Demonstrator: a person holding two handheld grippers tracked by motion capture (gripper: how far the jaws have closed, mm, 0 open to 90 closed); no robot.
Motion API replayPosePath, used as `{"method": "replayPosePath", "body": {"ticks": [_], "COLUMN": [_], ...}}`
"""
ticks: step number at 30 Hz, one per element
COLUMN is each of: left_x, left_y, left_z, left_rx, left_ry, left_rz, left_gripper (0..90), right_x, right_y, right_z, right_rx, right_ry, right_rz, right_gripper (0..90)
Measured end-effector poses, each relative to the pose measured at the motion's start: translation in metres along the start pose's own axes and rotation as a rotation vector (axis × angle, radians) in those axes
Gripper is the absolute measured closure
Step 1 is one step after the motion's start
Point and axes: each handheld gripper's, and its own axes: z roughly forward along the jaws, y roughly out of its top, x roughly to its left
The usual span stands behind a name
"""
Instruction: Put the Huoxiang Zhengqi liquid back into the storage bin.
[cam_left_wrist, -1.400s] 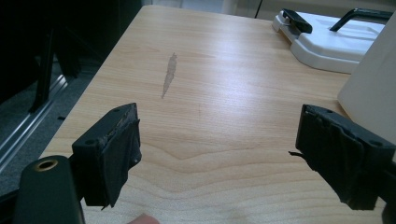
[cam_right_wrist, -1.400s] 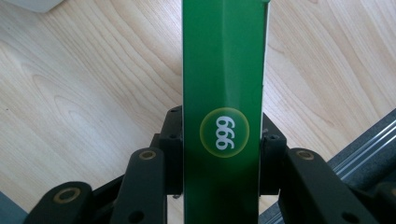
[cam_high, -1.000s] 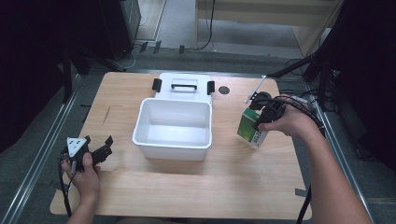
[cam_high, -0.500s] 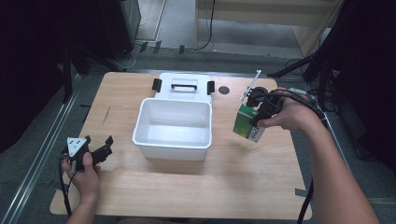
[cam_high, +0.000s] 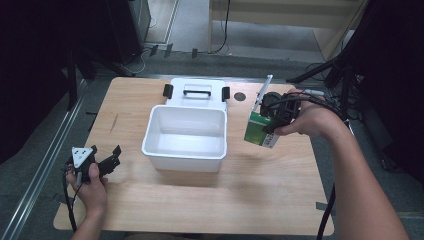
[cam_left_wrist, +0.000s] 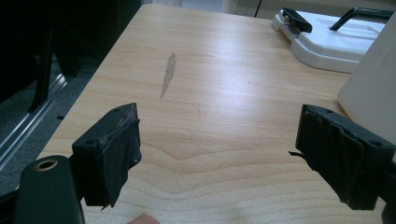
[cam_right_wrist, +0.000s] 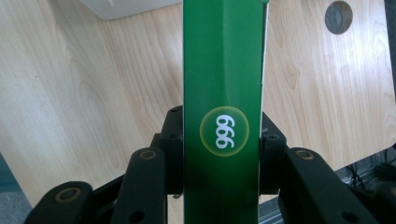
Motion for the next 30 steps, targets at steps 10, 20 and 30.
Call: {"method": "replayPosePath", "body": {"ticks": [10,20,30], "left_x": [0.000,0.000,0.000], "left_y": [0.000,0.000,0.000], "left_z": [0.000,0.000,0.000], "left_rx": [0.000,0.000,0.001], "left_ry": [-0.002,-0.003,-0.004], "left_rz": [0.000,-0.001,0.004], "left_gripper": [15.0,15.0,15.0], "right_x": [-0.001,0.000,0.000], "right_y": [0.008,0.019,0.040], "right_z": [-0.017,-0.034,-0.051], "right_rx": [-0.017,-0.042,-0.051], "right_ry": [0.008,0.029,0.042], "right_rz": [-0.028,-0.066,-0.096], "right_gripper": [64.4,64.4,64.4]}}
